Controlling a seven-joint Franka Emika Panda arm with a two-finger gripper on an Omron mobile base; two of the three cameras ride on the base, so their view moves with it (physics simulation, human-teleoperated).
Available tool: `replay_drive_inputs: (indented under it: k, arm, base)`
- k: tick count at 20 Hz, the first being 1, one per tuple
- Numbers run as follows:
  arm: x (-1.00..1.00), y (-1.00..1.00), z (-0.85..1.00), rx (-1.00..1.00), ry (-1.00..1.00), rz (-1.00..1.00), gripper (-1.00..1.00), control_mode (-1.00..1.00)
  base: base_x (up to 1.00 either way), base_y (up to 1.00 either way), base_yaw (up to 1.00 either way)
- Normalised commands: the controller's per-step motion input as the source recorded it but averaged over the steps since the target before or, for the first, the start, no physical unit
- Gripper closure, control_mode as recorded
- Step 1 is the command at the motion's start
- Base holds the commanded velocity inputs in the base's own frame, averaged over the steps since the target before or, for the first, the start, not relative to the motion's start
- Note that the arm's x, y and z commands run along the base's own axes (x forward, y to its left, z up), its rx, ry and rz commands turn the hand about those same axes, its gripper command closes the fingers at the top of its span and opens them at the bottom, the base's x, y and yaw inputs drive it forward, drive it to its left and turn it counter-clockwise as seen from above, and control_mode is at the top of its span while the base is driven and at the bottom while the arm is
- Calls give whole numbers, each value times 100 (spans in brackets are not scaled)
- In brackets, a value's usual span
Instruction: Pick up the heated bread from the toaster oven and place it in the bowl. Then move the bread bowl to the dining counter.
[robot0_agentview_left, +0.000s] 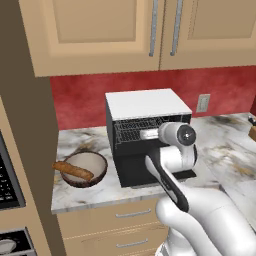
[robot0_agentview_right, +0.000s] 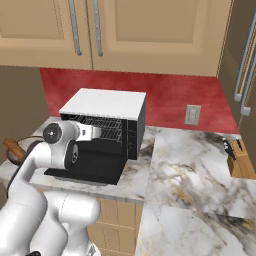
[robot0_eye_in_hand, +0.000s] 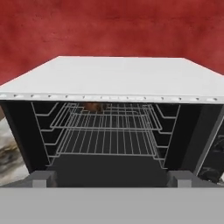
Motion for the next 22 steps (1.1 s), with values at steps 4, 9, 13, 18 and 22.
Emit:
replay_drive_inputs:
  k: [4,9,13,18,22]
  arm:
    - [29,0,-1,0,-1,0,-100,-100]
    - [26,0,-4,0,0,0,-100,-100]
    - [26,0,-13,0,-3,0,-100,-100]
    - [21,8,-19,0,-7,0,-100,-100]
    - [33,11,-18,0,-9,0,-100,-100]
  base:
    - [0,0,0]
    - [0,0,0]
    - [0,0,0]
    - [0,0,0]
    - [0,0,0]
